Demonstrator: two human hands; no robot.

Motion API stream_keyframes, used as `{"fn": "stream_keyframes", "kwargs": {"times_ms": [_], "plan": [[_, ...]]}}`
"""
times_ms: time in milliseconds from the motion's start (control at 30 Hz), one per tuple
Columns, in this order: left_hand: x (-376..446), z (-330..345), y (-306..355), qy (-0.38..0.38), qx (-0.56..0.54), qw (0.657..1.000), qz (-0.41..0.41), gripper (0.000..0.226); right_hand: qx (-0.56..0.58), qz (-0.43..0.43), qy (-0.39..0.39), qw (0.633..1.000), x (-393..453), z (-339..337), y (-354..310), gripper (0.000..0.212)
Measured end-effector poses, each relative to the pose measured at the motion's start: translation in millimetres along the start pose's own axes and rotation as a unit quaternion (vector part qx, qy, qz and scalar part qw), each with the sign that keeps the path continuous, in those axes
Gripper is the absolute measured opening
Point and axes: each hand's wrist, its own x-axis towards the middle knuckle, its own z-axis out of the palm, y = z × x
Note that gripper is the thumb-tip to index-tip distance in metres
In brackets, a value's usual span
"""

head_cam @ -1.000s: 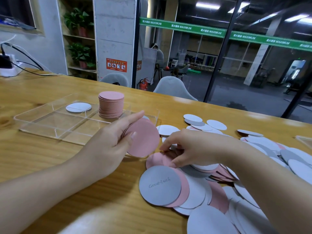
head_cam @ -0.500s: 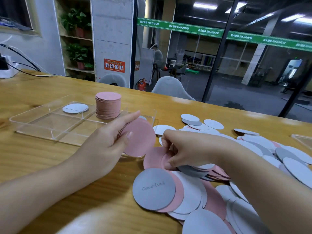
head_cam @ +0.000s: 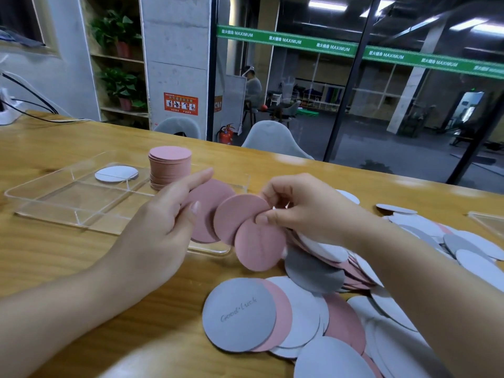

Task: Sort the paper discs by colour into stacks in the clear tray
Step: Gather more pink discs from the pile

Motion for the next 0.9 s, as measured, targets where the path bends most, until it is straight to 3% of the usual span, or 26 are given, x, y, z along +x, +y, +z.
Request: {"fn": "stream_keyframes", "kwargs": {"times_ms": [133, 367, 633, 900], "plan": [[-2, 0, 3, -0.022, 0.005, 0.999, 0.035, 0.044, 0.043, -0.012, 0.071, 0.996, 2, 12, 0, 0.016], [-2, 1, 11, -0.043, -0.082, 0.996, -0.008, 0.041, 0.039, 0.002, 0.114, 0.993, -1, 27, -3, 0.021], [-4, 2, 8, -0.103, 0.024, 0.994, 0.026, 0.078, 0.077, 0.034, 0.083, 0.993, -2, 23, -8, 0.027], [-5, 2, 4, -0.143, 0.054, 0.983, 0.099, 0.051, -0.075, 0.07, 0.027, 0.994, -32, 9, -5, 0.019]]}}
